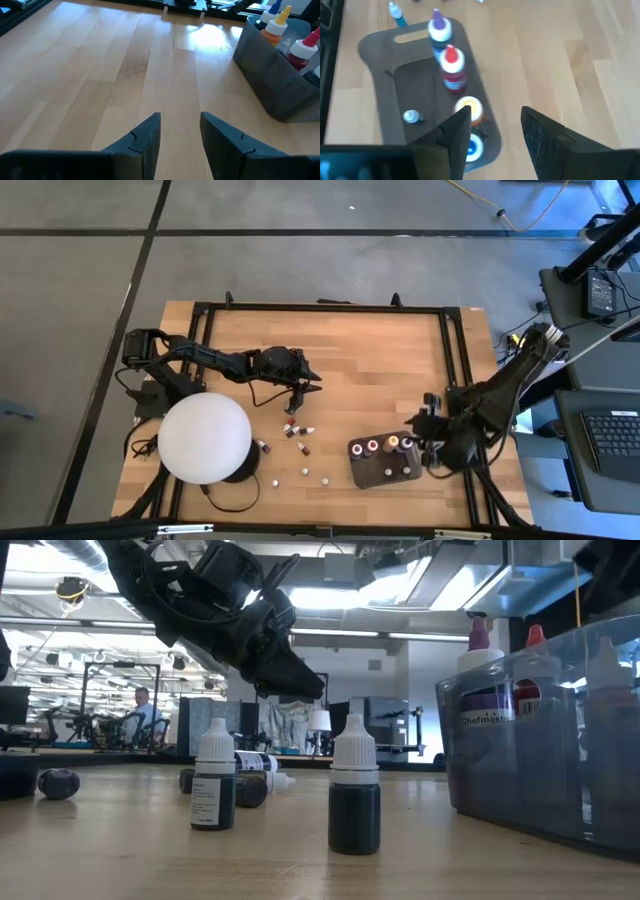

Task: Pick & Place food coloring
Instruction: Put the large black food coloring bottle into the bin

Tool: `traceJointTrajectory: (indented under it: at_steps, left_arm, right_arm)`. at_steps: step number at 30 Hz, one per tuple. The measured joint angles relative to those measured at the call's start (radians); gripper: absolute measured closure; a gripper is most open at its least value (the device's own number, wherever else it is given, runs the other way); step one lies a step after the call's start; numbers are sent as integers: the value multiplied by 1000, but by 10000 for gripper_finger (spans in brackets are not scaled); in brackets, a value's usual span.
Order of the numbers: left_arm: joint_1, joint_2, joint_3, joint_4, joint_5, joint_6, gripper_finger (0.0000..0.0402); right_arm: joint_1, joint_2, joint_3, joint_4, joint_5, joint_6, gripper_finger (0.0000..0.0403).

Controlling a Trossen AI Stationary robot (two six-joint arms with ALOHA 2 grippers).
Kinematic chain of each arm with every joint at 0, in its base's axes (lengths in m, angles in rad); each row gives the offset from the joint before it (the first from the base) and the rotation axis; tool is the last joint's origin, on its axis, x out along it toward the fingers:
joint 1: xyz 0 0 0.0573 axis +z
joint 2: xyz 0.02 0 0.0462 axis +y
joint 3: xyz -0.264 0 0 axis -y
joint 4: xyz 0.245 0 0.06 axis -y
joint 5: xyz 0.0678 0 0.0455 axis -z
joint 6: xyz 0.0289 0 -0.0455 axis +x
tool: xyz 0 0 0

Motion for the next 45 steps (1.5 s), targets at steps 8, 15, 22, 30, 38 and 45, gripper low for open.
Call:
traceJointTrajectory:
  at_steps: [8, 15, 22, 30, 38, 45]
  left_arm:
    - [0, 0, 0, 2, -62, -18, 248]
    - [0, 0, 0, -1, -106, -27, 194]
    - [0, -1, 8, -62, -163, -118, 186]
    - [2, 12, 188, -607, -263, -262, 194]
    - [2, 12, 257, -708, -257, -345, 194]
    - [-15, 32, 262, -720, -251, -414, 194]
  right_arm:
    - [-2, -278, -236, 191, 102, -152, 228]
    - [-2, -421, -297, 243, 198, -272, 228]
    - [-2, -449, -350, 272, 235, -339, 228]
    - [-2, -450, -353, 278, 234, -357, 228]
    - [-2, -450, -353, 280, 233, -356, 228]
    - [-2, -449, -353, 280, 233, -356, 228]
